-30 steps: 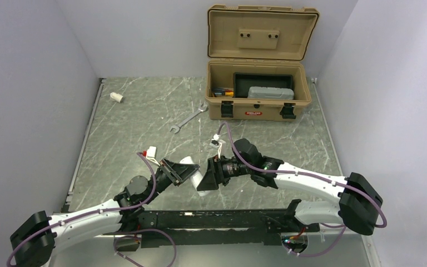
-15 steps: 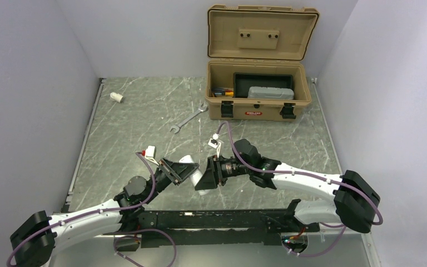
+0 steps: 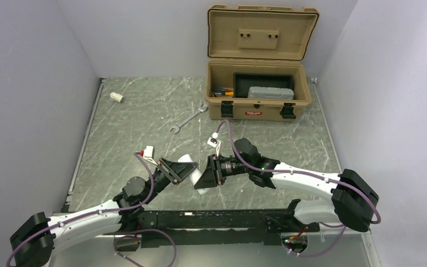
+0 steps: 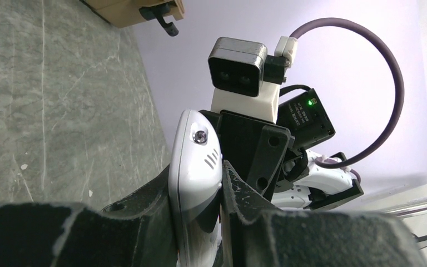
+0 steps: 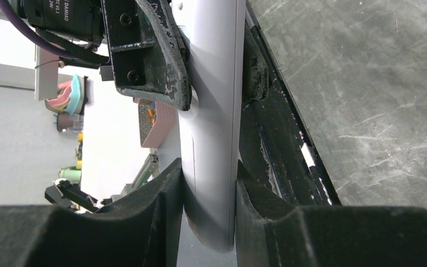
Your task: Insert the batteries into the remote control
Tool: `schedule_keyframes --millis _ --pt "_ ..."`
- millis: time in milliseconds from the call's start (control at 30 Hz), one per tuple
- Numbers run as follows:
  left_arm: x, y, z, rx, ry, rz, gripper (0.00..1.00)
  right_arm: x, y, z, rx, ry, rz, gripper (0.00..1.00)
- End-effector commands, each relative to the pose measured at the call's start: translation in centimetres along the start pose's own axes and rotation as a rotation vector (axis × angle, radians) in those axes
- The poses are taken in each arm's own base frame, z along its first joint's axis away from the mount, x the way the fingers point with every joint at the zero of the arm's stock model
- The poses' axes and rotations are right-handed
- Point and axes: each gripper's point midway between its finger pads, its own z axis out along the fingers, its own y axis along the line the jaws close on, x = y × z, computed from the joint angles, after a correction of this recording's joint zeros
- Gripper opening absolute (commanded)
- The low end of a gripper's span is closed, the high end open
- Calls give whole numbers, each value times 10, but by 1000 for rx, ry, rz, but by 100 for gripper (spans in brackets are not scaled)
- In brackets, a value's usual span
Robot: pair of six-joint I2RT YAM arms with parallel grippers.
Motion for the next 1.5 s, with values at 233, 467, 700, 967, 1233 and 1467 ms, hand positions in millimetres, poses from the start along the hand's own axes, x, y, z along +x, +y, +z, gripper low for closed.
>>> schedule_keyframes --millis 233,467,700,967,1233,1467 --pt "-7 -12 0 31 -31 10 31 -10 15 2 -61 -20 -62 0" --pt "-6 -12 2 2 -19 20 75 -22 24 -6 -58 -93 -92 0" --pt "-3 8 -2 -143 11 34 99 -29 -12 -26 205 -177 -95 0" --pt "-23 31 -28 -385 -28 126 100 -28 -96 -100 789 -296 -74 0" --pt "-40 31 -48 -477 -60 210 100 -3 -172 -142 1222 -251 -27 0" --pt "-43 33 -51 -484 -68 228 100 8 -196 -141 1318 -246 -95 0"
